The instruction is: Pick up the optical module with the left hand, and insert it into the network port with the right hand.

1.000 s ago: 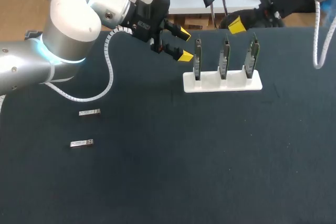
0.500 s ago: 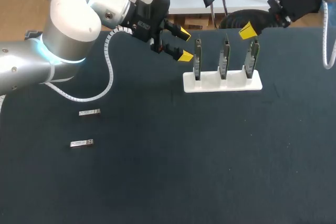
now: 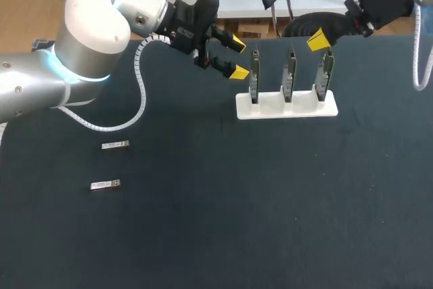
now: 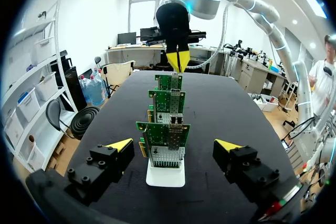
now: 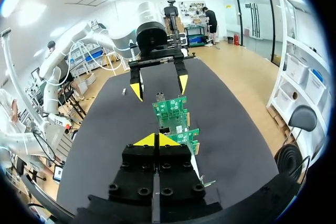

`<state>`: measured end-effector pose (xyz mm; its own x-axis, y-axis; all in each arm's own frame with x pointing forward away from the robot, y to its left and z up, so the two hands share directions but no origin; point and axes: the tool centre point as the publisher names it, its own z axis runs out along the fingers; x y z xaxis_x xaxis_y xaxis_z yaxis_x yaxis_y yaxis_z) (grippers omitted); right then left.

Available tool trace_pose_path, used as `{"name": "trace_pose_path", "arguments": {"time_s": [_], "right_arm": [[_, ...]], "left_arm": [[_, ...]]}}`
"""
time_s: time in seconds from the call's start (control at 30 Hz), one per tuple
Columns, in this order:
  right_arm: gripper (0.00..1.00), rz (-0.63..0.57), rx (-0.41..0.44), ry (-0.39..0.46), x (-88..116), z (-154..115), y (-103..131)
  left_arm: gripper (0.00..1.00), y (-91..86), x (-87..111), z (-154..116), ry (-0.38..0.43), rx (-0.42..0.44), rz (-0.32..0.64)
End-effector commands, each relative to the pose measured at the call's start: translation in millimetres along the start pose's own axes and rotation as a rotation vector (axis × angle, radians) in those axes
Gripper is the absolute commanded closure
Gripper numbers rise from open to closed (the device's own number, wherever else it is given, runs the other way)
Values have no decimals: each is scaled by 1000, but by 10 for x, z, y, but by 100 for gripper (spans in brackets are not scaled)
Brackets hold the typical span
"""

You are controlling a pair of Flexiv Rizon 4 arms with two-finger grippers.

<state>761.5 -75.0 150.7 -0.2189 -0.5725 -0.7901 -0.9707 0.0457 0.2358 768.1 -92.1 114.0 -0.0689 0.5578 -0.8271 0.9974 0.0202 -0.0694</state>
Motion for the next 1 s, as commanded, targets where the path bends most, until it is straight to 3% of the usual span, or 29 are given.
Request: {"name": "trace_pose_path", "arguments": {"time_s": [0.03, 0.1, 0.13, 0.17, 0.77, 1.0], "right_arm": [[100, 1, 1, 3, 5, 29, -18], [100, 6, 11, 1, 5, 33, -23], [74, 7, 19, 1, 4, 36, -26], [0, 14, 40, 8, 0, 40, -33], [0, 14, 40, 8, 0, 40, -33], [0, 14, 40, 8, 0, 40, -33]], "left_arm": [[0, -16, -2, -4, 2, -4, 0], [0, -16, -2, -4, 2, -4, 0], [0, -16, -2, -4, 2, -4, 0], [0, -16, -2, -4, 2, -4, 0], [0, -29, -5, -22, -2, 3, 5], [0, -83, -20, -213, 68, -52, 52]]}}
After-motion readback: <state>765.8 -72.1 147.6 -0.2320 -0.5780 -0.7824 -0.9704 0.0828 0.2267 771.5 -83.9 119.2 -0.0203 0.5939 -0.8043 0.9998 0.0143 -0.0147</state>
